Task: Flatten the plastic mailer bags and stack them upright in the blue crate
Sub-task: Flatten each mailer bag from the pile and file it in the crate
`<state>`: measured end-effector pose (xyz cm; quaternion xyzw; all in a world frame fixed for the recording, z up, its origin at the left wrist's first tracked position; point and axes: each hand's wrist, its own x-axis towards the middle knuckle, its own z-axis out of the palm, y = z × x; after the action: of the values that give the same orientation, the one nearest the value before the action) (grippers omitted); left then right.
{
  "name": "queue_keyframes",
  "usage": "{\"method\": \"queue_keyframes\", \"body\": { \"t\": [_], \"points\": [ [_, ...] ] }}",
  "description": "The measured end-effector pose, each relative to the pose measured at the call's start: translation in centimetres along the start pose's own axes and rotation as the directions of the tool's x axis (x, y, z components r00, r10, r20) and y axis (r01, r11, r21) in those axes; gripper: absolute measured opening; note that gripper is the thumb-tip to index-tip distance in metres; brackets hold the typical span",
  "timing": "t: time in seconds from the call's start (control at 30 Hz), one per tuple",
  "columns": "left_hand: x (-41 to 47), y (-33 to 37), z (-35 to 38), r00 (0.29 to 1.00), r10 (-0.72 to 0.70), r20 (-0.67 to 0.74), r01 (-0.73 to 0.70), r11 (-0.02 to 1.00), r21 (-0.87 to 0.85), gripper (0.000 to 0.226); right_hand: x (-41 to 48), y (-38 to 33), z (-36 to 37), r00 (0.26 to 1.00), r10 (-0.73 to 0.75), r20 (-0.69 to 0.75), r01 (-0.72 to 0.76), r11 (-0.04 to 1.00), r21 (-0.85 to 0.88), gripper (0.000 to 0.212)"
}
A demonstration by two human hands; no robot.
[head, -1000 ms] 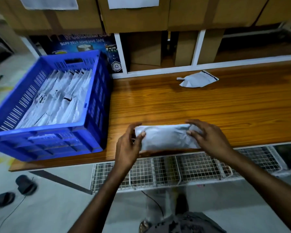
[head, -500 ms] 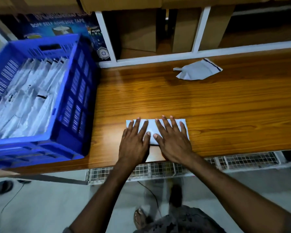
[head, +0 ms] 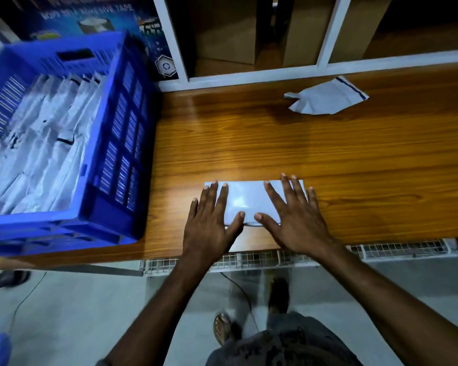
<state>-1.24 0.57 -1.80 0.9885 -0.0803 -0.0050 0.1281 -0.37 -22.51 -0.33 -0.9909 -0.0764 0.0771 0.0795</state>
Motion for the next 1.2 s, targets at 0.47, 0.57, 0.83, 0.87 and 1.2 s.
{"method": "queue_keyframes", "body": {
  "t": [0.47, 0.57, 0.83, 0.87, 1.2],
  "points": [
    [-3.2, -3.7, -3.3, 0.939, 0.287, 0.189, -0.292, 0.956, 0.000, 0.091, -4.9, -1.6, -1.3, 0.981, -0.154, 0.118, 0.163, 0.984, -0.069, 0.104],
    [-5.9, -4.3, -2.7, 0.930, 0.364, 0.043, -0.366, 0.930, 0.036, 0.075, -7.0, -1.0, -0.8, 0.977, -0.193, 0.087, 0.201, 0.975, -0.093, 0.094],
    [-5.0, -2.6, -8.6, 0.910, 0.203, -0.362, -0.338, 0.870, -0.360, 0.034, -7.6, -1.8, -8.7, 0.967, -0.099, -0.234, 0.157, 0.957, 0.245, 0.037],
    [-4.2, -2.1, -9.5, 0.918, 0.121, -0.378, -0.285, 0.865, -0.414, 0.031, -6.9, -1.7, -9.5, 0.970, -0.081, -0.229, 0.143, 0.952, 0.269, 0.036],
    [0.8, -0.6, -2.9, 0.980, 0.198, -0.006, -0.198, 0.977, -0.078, 0.064, -1.5, -4.6, -2.1, 1.000, -0.025, 0.002, 0.025, 1.000, -0.010, 0.076]
  ]
}}
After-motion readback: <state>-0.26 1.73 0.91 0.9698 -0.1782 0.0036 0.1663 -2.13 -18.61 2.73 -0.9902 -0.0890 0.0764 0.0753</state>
